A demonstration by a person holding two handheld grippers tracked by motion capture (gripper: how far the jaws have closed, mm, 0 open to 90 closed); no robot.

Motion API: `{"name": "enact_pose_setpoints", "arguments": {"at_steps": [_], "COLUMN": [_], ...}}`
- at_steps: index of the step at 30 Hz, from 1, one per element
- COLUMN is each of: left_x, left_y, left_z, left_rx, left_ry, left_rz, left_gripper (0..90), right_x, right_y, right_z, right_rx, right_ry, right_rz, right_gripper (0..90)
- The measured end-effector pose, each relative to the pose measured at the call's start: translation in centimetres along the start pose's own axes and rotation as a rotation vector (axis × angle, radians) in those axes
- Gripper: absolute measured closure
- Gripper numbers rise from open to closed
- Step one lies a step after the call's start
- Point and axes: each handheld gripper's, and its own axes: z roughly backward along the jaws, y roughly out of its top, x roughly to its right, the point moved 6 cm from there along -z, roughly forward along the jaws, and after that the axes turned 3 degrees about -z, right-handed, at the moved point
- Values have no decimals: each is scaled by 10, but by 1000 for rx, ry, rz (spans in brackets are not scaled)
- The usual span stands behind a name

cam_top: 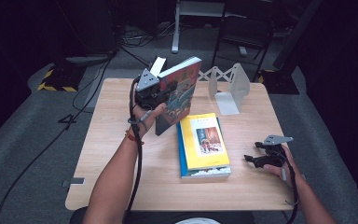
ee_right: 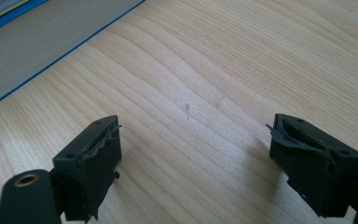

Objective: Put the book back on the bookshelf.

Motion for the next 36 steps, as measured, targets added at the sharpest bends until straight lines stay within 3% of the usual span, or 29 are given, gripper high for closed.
{"name": "enact_pose_setpoints", "arguments": {"at_steps": [13, 20, 24, 29, 36], "left_x": [-21, -36, -44, -48, -52], "left_y": [12, 12, 12, 10, 7], "left_z": [9, 14, 16, 11, -4], "left_rx": [6, 15, 9, -13, -33], "left_ry": [95, 135, 180, 225, 254], "left_rz": [-7, 30, 38, 34, 42], "left_gripper": [737, 737, 737, 736, 736], "right_x": [0, 0, 0, 0, 0], "right_y": [0, 0, 0, 0, 0], "right_z": [0, 0, 0, 0, 0], "right_rx": [4, 6, 6, 7, 7], "right_ry": [0, 0, 0, 0, 0], "right_rz": [-1, -1, -1, -1, -1], "right_gripper": [166, 166, 166, 166, 166]}}
